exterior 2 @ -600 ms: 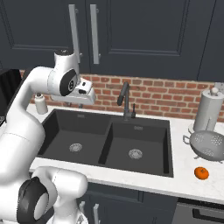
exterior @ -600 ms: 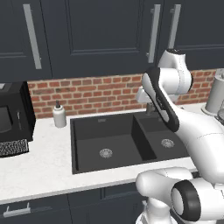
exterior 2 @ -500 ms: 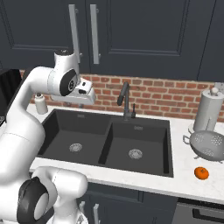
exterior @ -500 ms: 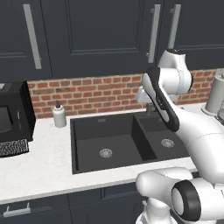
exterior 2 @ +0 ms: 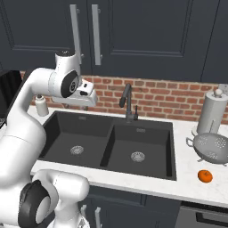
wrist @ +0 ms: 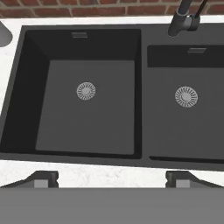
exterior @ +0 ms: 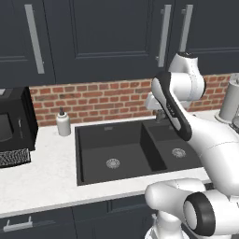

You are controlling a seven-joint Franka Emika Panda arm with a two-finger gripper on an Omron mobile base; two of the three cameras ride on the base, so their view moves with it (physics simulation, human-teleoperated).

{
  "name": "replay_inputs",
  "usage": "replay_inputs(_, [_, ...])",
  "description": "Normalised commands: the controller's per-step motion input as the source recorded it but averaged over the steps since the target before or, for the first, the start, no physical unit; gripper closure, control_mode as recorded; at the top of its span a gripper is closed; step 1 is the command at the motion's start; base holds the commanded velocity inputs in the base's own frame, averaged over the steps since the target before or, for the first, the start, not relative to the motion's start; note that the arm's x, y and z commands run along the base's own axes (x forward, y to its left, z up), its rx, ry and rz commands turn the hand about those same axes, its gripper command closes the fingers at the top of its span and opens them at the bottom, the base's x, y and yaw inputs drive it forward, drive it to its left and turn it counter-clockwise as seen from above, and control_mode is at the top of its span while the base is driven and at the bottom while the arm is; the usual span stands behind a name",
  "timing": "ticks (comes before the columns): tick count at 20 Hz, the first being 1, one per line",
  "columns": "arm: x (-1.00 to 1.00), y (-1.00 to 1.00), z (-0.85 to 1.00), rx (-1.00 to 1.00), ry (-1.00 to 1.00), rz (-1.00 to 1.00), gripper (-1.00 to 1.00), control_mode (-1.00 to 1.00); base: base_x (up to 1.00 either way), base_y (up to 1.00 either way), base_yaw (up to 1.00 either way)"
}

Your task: Put the colander in the sink, put the orange in the colander, and turn on the sink faucet and pour water over the colander.

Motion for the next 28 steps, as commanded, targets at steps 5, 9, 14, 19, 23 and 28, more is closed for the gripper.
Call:
replay_inputs(5, [0.00,0.00,0.00,0.00,0.00,0.00,-1.00,1.00,-0.19,-0.40,0.00])
replay_inputs(9, [0.00,0.00,0.00,0.00,0.00,0.00,-1.00,1.00,-0.33,-0.44,-0.01])
replay_inputs(14, [0.00,0.00,0.00,0.00,0.00,0.00,-1.00,1.00,-0.53,-0.26,-0.01])
replay_inputs(19, [0.00,0.00,0.00,0.00,0.00,0.00,-1.00,1.00,-0.43,-0.34,-0.01])
replay_inputs(23, [0.00,0.00,0.00,0.00,0.00,0.00,-1.00,1.00,-0.13,-0.60,-0.02])
replay_inputs(28, [0.00,0.00,0.00,0.00,0.00,0.00,-1.00,1.00,0.00,-0.66,0.00])
